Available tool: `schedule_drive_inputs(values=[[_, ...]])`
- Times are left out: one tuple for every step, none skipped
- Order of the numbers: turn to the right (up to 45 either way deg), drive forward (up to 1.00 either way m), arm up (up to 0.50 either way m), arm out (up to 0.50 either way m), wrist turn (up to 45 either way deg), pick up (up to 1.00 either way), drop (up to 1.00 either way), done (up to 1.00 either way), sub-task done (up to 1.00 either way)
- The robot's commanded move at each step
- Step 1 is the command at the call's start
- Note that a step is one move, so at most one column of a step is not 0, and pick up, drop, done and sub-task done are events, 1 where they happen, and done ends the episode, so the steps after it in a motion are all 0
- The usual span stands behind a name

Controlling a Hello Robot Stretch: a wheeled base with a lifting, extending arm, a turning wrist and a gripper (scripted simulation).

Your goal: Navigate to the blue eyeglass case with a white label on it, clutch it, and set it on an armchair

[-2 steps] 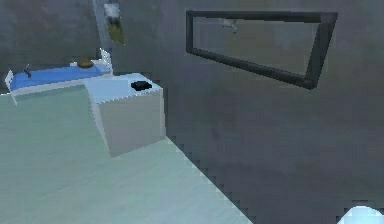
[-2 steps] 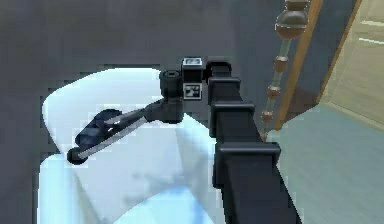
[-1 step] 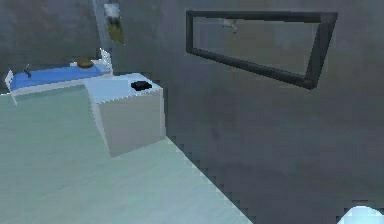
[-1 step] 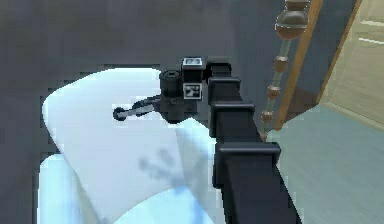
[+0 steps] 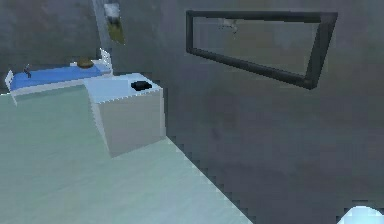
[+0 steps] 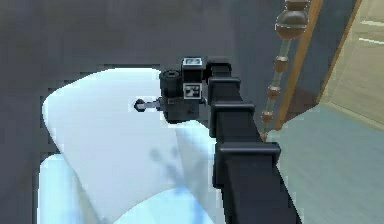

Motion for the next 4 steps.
schedule_drive_inputs(values=[[0.0,0.0,-0.38,0.0,0.0,0.0,0.0,0.0,0.0],[0.0,0.0,-0.32,0.0,0.0,0.0,0.0,0.0,0.0],[0.0,0.0,0.0,0.0,0.0,0.0,1.0,0.0,0.0],[0.0,0.0,0.1,0.0,0.0,0.0,0.0,0.0,0.0]])
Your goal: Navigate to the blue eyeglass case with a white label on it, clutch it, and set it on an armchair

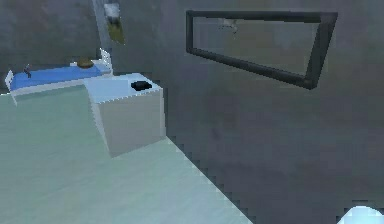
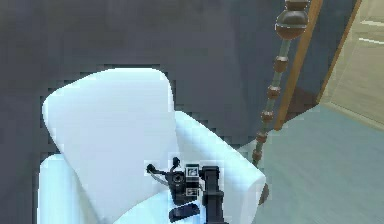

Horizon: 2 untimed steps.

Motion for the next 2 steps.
schedule_drive_inputs(values=[[0.0,0.0,0.0,-0.08,0.0,0.0,0.0,0.0,0.0],[0.0,0.0,0.0,0.0,0.0,0.0,0.0,1.0,0.0]])
